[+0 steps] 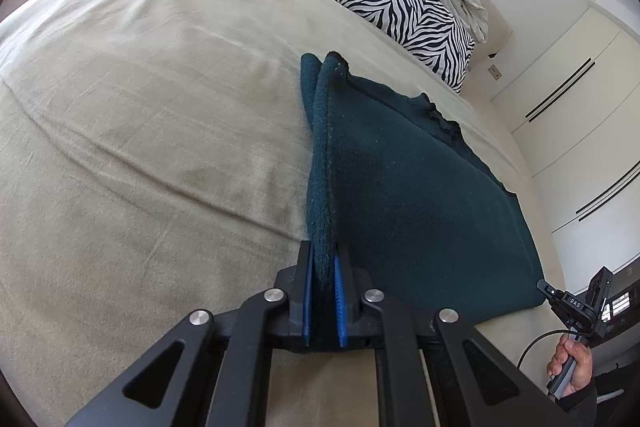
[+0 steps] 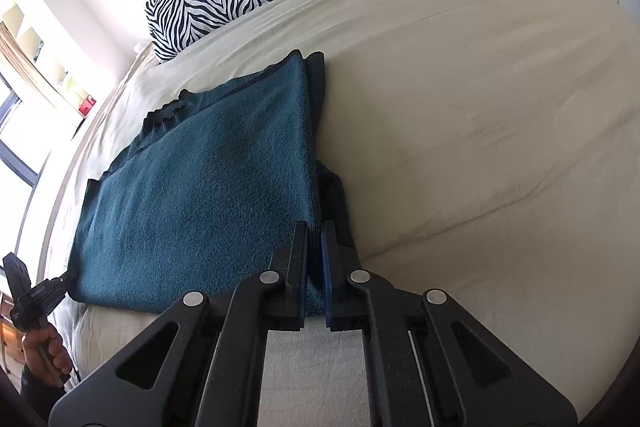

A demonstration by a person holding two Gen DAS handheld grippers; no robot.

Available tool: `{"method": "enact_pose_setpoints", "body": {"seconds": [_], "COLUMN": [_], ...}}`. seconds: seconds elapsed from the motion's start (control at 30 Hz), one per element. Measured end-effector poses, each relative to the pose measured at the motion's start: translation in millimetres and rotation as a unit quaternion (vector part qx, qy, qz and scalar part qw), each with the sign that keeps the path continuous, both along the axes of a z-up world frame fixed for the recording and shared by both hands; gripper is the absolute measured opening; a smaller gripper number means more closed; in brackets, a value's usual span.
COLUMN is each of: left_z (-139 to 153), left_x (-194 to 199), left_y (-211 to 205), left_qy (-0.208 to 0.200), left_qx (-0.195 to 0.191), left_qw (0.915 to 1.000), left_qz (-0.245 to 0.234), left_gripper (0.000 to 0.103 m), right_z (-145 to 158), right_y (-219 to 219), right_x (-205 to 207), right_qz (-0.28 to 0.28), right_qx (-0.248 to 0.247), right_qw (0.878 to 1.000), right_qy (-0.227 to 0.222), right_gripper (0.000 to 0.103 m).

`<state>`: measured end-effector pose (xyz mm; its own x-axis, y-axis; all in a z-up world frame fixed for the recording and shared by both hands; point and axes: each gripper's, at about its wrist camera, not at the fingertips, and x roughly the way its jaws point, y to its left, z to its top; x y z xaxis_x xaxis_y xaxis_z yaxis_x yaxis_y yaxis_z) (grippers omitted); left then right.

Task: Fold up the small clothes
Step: 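Lay the folded hem down and pinch the fold edge with both grippers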

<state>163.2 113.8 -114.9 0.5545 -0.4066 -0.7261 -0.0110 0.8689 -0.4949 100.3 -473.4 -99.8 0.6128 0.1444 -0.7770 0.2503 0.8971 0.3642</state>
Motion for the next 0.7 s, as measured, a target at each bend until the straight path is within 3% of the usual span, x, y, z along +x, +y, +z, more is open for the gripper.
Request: {"method": "enact_pose_setpoints", "body": {"seconds": [0.33,0.53,0.6,0.7], "left_z": [-8,-12,-6,17], "left_x": [-6,-8,-10,-18], "left_y": [2,7,10,14], "left_qy": [0.004,0.009,0.010,-0.016], "left_qx": [0.003,-0.013,-0.014,0.014], "left_qw": [1.0000,0.9999,0.9998,0.9995], "left_qz": [-0.002,0.000,0.007,0.022], "left_gripper": [0.011,0.012,0.018,0.022], "right_z": [-13,-21,-15,9], "right_y": [0,-7,-10,-13], "right_x": [0,3,1,-7], "right_qz": [0.009,0.003,-0.009,-0.036], "right_qx": [-0.001,0.033,0.044,0.021], "right_qw": [1.000,0.999,0.999,0.999], "right_qy": [0.013,0.026,0.026,0.002], "right_gripper": [0.005,0.006,0.007,0.016]}}
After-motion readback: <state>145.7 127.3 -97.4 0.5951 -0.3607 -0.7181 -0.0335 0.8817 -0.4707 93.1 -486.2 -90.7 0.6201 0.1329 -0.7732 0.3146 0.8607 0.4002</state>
